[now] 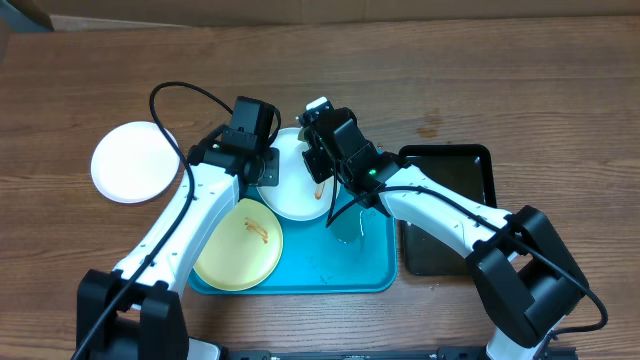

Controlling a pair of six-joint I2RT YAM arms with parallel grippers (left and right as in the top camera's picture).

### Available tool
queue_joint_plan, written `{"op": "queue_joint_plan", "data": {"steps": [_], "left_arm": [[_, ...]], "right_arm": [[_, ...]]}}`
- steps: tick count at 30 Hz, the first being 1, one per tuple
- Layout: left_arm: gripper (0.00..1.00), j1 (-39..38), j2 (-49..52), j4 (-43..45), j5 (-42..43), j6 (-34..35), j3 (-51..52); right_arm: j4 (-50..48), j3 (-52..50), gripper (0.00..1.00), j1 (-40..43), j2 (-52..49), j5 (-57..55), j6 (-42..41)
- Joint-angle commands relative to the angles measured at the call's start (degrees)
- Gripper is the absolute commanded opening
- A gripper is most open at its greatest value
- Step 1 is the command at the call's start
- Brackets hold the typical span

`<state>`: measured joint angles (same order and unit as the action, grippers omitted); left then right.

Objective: Clean dirty plates on tray and stack at the side
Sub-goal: 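Lift the sponge with the right gripper toward the plate held by left, then scrub the sauced white plate's face with the sponge in the right gripper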

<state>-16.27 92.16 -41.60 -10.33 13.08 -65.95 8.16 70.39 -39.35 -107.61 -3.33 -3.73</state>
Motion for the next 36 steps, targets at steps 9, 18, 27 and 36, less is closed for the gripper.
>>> {"op": "queue_joint_plan", "data": {"steps": [9, 18, 27, 36], "left_arm": [[0.04, 0.2, 5.3, 0.4, -1.2, -0.9, -0.7], [0.04, 0.2, 5.3, 2.7, -1.5, -0.9, -0.7], [0.04, 0.2, 5.3, 4.4, -1.9, -0.9, -0.7], [0.04, 0.2, 5.3, 4.3, -1.9, -0.9, -0.7]], "right_arm": [[0.0, 1.5, 0.04, 4.5, 0.7, 3.9, -5.5], [-0.9, 1.2, 0.04, 6.0, -2.2, 10.3, -7.2], [-4.7, 1.2, 0.04, 4.8, -7.4, 10.2, -10.3], [-10.2, 1.2, 0.04, 5.0, -7.8, 7.2, -15.9]]}}
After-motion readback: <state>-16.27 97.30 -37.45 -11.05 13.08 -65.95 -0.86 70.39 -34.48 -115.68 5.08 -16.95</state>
